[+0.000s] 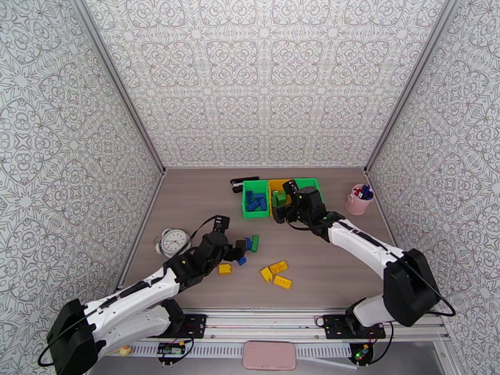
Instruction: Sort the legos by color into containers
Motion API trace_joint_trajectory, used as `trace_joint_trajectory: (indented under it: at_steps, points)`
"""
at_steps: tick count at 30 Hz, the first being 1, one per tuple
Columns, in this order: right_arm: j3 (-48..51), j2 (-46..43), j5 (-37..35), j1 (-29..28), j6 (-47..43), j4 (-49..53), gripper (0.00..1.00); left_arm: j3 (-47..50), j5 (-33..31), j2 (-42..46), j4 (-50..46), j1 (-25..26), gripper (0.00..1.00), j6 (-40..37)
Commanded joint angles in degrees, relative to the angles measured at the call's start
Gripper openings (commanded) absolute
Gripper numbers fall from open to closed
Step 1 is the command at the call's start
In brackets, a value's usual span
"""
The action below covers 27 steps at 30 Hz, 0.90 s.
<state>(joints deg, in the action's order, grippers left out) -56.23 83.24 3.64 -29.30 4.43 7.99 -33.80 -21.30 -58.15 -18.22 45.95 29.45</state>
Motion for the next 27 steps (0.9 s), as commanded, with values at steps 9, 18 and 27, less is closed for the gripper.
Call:
trace_joint_trajectory:
  at_steps: [9, 18, 27]
  points:
    - [3.76, -4.21, 1.69, -1.98, -1.09, 2.05, 1.0, -2.14, 4.9, -6.65, -17.95, -0.65, 1.0, 13.69]
    - [4.02, -3.24, 1.21, -2.69, -0.73, 2.01, 1.0, -0.4, 10.55, -10.49, -16.6, -3.56, 1.0, 13.44]
    - [4.18, -2.85, 0.84, -2.81, -0.3, 1.71, 1.0, 0.39, 14.86, -15.53, -14.55, -5.22, 0.99, 12.38]
